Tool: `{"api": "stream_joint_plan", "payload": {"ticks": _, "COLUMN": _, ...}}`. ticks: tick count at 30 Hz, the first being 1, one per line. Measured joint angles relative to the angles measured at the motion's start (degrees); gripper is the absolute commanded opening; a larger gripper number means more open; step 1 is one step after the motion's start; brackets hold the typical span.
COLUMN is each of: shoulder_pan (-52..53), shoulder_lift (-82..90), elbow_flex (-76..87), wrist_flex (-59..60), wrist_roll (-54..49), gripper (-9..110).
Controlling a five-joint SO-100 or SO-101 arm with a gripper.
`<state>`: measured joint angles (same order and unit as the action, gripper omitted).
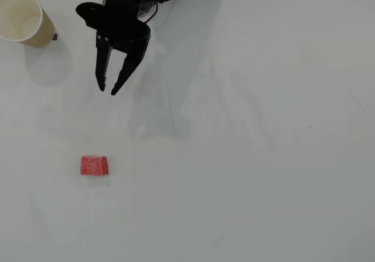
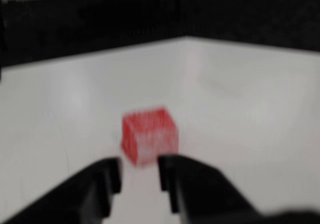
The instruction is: Pick up the cube and drop it in the cup.
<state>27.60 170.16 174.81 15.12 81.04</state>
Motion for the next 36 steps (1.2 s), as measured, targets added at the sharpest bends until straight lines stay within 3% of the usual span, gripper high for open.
{"api": "stream_joint_plan", "payload": {"ticks": 7, "shoulder_pan": 0.26, "shoulder_lift": -12.92, "elbow_flex": -2.72, "wrist_flex": 0.00, "wrist_roll": 0.00, "gripper": 7}}
{"api": "stream_joint_plan", "payload": {"ticks": 31, "shoulder_pan": 6.15, "shoulder_lift": -56.95, "elbow_flex": -39.46, "wrist_flex": 1.67, "wrist_roll": 0.00, "gripper": 0}}
{"api": "stream_joint_plan", "payload": {"ticks": 33, "shoulder_pan": 6.33, "shoulder_lift": -59.94, "elbow_flex": -41.92, "wrist_flex": 1.67, "wrist_roll": 0.00, "gripper": 3}}
{"api": "stream_joint_plan", "payload": {"ticks": 36, "shoulder_pan": 6.24, "shoulder_lift": -63.81, "elbow_flex": -44.74, "wrist_flex": 1.23, "wrist_roll": 0.00, "gripper": 21}}
